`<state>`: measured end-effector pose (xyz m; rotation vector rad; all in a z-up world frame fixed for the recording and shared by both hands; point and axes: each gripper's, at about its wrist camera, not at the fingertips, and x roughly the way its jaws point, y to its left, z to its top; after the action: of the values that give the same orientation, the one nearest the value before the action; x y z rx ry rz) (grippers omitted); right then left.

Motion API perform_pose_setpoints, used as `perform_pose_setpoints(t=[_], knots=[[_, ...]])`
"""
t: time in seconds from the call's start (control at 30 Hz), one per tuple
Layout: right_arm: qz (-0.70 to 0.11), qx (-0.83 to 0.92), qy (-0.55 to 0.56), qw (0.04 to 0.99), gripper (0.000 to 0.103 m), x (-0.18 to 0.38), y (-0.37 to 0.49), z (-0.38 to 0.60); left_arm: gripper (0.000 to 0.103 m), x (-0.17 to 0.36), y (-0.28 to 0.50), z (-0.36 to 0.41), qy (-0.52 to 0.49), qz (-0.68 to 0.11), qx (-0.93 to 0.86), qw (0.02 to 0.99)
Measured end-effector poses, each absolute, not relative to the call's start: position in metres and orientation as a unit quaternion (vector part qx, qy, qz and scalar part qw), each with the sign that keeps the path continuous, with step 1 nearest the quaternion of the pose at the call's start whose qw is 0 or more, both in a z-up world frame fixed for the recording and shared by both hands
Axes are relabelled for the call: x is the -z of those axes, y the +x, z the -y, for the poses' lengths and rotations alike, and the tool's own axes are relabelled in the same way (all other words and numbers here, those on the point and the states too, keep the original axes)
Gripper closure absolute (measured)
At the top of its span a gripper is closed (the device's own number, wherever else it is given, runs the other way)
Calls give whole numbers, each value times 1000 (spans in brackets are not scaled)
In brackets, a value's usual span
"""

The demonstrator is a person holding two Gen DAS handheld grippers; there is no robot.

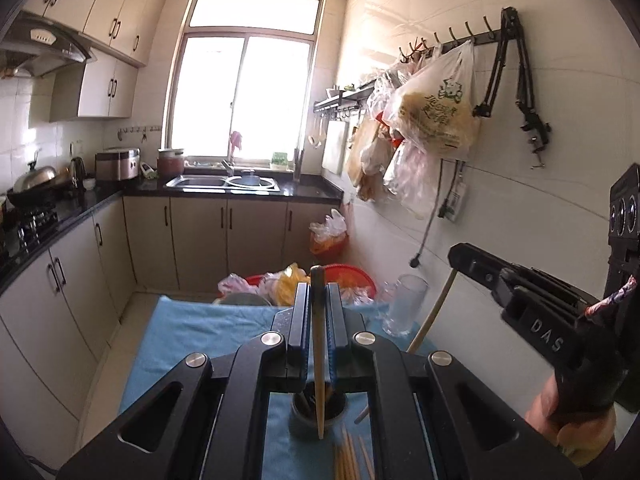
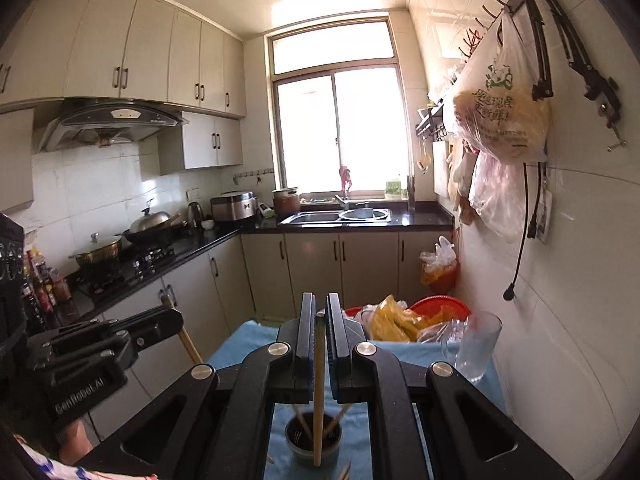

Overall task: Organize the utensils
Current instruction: 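Lift the chopstick with the left gripper and insert it into the holder cup, then open the left gripper to release the chopstick into the cup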

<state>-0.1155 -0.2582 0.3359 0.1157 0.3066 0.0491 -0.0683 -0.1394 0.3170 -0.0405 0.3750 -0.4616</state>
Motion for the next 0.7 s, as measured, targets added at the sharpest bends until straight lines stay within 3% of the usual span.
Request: perform_pose_setpoints(t=[0.4,0.57,0.6,0.67,0.7], knots=[[-236,-14,96,967,97,-260,-45,277,96,-241,23,169,-36,-288,202,935],[-250,-15,108,962,97,-246,-34,285,96,-231,27,162,-37,-294,192,935],[-251,-15,112,961,95,-246,-32,287,93,-232,25,162,-36,-292,189,937],[-253,-14,121,960,82,-245,-31,291,76,-235,21,159,-36,-288,188,938],[-250,-12,125,960,69,-246,-33,292,63,-238,17,155,-40,-282,186,940]])
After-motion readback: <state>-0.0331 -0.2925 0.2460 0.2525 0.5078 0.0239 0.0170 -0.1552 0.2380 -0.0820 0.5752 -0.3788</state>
